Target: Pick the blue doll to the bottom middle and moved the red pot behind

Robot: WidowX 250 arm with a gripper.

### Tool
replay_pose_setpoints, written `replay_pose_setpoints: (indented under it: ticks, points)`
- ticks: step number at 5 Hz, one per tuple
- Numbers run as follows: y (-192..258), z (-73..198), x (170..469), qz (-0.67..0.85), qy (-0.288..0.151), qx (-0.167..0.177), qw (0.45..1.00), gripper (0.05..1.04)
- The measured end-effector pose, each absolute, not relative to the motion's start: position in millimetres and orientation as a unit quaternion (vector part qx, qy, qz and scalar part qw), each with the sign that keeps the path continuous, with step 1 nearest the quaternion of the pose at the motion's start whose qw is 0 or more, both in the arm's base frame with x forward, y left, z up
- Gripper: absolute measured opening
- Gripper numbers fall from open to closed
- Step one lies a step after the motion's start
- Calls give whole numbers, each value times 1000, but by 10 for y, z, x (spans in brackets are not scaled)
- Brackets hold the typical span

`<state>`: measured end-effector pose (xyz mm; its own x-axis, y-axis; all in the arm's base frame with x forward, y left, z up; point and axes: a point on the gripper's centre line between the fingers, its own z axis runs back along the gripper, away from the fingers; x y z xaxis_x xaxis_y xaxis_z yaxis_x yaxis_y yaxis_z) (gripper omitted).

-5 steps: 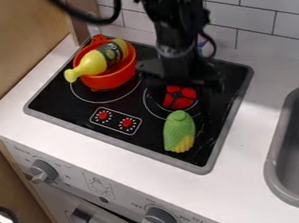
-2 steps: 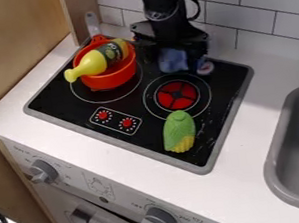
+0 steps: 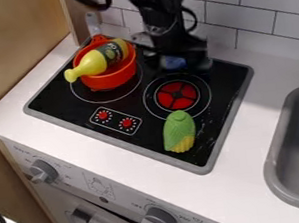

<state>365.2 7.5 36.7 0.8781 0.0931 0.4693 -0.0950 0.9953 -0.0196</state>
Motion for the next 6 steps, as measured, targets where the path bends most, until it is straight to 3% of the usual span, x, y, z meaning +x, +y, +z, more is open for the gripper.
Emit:
replay_pose_setpoints:
  ticks: [1,3,4,6]
  points:
    - [56,323,3752,45,-275,-2,960,953]
    - [35,303,3820,56,-280,1,958,458]
    - [15,312,3785,51,-245,-4,968,311]
    - [60,406,3405,50,-148,-7,988,178]
